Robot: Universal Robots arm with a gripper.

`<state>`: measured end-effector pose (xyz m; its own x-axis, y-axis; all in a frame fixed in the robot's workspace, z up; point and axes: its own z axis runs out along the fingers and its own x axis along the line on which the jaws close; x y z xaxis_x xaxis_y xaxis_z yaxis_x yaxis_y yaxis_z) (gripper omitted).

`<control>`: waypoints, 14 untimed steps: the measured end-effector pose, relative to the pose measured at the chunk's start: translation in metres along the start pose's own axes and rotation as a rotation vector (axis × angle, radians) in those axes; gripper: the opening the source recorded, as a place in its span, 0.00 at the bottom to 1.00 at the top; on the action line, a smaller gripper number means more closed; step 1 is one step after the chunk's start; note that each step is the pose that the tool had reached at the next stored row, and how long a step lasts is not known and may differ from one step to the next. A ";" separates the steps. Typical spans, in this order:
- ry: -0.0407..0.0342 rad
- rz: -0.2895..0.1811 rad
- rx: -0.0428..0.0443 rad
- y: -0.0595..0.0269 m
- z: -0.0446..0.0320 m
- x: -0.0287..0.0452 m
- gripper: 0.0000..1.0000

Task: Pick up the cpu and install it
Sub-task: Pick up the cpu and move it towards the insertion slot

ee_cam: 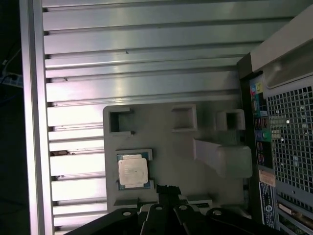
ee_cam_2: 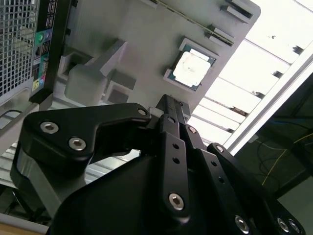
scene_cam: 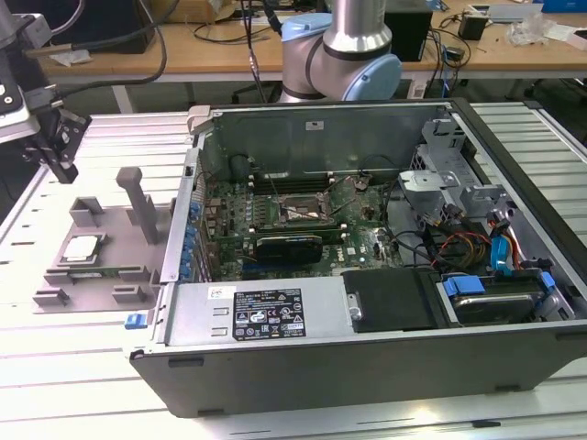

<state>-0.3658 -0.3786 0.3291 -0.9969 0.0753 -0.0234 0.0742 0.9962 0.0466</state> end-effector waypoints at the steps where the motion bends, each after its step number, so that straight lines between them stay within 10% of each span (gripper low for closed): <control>1: 0.0001 0.000 0.0001 -0.0004 0.0033 0.0031 0.11; 14: -0.0001 0.000 -0.0001 -0.0044 0.0510 0.0272 0.11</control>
<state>-0.3919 -0.3786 0.2773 -0.9969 0.0753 -0.0235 0.0741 0.9962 0.0466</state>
